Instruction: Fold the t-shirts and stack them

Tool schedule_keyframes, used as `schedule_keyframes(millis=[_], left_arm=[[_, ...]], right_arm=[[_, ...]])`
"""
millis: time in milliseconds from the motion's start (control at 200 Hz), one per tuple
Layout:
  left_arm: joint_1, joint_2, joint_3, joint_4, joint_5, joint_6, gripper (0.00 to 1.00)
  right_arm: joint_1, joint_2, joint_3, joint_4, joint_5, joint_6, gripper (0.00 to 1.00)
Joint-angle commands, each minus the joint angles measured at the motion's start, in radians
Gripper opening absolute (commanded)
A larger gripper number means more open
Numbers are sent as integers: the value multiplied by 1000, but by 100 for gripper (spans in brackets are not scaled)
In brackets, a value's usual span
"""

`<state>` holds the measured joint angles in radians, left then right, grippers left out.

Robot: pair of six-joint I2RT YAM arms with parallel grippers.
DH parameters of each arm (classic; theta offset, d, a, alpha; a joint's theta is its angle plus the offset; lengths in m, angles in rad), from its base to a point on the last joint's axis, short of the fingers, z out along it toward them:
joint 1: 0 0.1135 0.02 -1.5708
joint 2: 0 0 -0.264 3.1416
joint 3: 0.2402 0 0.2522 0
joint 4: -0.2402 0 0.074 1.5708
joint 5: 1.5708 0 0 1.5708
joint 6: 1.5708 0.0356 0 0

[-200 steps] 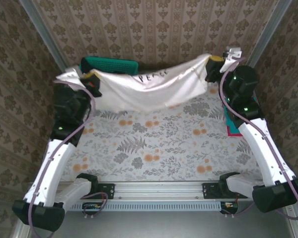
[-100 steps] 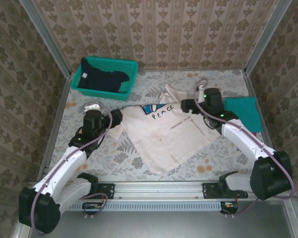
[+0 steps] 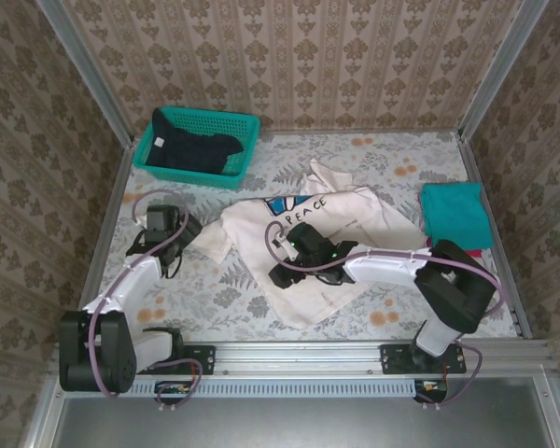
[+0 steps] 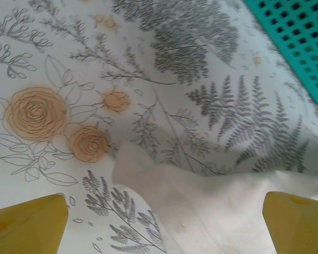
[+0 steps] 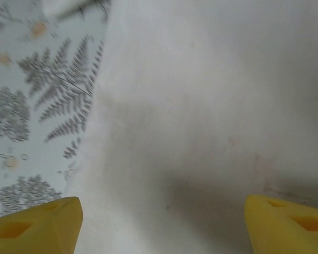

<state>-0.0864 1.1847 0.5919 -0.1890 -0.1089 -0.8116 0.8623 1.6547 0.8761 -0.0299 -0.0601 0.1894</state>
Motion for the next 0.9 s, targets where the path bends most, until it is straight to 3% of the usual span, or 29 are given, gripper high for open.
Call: schedule_keyframes(millis=[0,185,410,545,640,735,775,835,895], left_arm=[[27,50,29,4,49,-95,91],[44,154,60,50,87,-173,81],[49,295,118,102,124,-213,72],[48,327,142,119,111,-216,56],[49,337,154,122,104,-209,36],[49,325,154,125,102,-203,16],[49,315,155,129,100,-198,8],[50,294,160,131,99,-187,0],[49,267,172,131,97,-171,0]], right_arm=[[0,28,34,14,0,8,78],[20,64,62,-31,-52,-65,78],[99,137,117,-136,5,-166,92],[137,206,155,-189,73,-186,91],[136,251,182,-235,118,-167,72],[133,215,157,-217,197,-167,25],[121,182,140,-202,231,-172,11],[86,123,121,-195,266,-179,0],[35,52,103,-184,295,-183,0]])
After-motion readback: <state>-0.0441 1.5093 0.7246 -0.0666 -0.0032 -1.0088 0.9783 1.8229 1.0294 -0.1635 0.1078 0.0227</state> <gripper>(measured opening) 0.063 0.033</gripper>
